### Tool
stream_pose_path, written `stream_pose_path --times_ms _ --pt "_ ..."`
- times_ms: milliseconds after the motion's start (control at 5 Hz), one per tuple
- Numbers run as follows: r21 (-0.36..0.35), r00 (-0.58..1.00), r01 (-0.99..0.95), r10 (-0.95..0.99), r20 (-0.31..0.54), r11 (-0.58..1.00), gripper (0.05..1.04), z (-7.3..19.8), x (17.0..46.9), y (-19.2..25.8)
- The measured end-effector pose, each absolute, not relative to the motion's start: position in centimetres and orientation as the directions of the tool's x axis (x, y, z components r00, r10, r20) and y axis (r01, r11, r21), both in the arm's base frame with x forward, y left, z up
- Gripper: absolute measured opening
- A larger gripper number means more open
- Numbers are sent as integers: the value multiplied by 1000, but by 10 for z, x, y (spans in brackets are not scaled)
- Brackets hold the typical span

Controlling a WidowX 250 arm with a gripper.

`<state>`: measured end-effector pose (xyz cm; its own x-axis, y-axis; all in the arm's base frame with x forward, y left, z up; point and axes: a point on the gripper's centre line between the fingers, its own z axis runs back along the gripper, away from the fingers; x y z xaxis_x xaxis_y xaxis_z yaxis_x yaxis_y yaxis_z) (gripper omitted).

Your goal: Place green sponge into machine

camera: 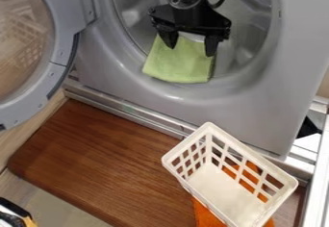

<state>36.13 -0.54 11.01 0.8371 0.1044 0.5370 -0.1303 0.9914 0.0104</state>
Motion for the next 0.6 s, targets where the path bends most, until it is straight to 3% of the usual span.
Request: stream_pose_path --times_ms 400,600 --pt "-10 856 -183 164 490 983 1000 105 304 -6" --pt "27 860 -223 184 476 974 1000 101 280 -8"
